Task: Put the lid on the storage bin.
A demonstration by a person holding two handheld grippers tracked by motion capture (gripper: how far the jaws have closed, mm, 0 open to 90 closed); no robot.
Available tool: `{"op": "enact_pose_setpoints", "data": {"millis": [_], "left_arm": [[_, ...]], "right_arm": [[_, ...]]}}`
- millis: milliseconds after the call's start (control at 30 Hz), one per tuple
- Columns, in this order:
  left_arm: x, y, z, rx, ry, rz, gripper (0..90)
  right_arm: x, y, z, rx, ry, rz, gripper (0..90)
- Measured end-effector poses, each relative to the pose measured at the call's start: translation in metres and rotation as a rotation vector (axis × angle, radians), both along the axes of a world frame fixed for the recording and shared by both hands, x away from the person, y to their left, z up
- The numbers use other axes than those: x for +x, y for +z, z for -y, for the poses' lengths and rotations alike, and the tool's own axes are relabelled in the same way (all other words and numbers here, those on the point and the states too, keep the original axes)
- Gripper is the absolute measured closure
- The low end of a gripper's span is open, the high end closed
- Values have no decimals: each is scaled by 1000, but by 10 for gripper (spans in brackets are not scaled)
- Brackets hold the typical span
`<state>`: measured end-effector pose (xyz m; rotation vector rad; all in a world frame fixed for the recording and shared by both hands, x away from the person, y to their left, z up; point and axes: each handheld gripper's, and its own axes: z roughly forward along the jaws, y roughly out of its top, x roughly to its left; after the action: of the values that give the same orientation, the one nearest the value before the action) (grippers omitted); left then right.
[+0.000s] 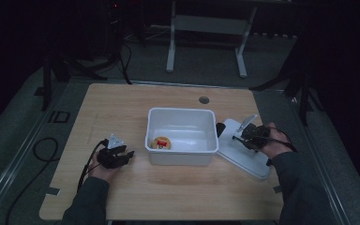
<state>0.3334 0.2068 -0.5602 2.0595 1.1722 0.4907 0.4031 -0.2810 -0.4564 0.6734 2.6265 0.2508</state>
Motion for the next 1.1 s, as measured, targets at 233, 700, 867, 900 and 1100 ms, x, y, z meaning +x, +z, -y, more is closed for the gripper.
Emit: {"op": "enact_pose_setpoints", "data": {"millis": [233,700,867,900,1100], "left_arm": [[0,0,0,1,-1,0,557],[0,0,-1,0,-5,-1,557],[0,0,-1,-2,-4,-1,557],[0,0,-1,-2,-4,-1,557],[0,0,-1,-2,-5,-1,557]], "right_arm": [[3,-1,-3,-24,2,-13,705],[11,-12,-6,-77,-3,-62,696],[14,-13,-8,-119,6,-88,716],[15,-13,-8,-123,6,-92,722],[19,-13,-10,-138,4,-112,760]]}}
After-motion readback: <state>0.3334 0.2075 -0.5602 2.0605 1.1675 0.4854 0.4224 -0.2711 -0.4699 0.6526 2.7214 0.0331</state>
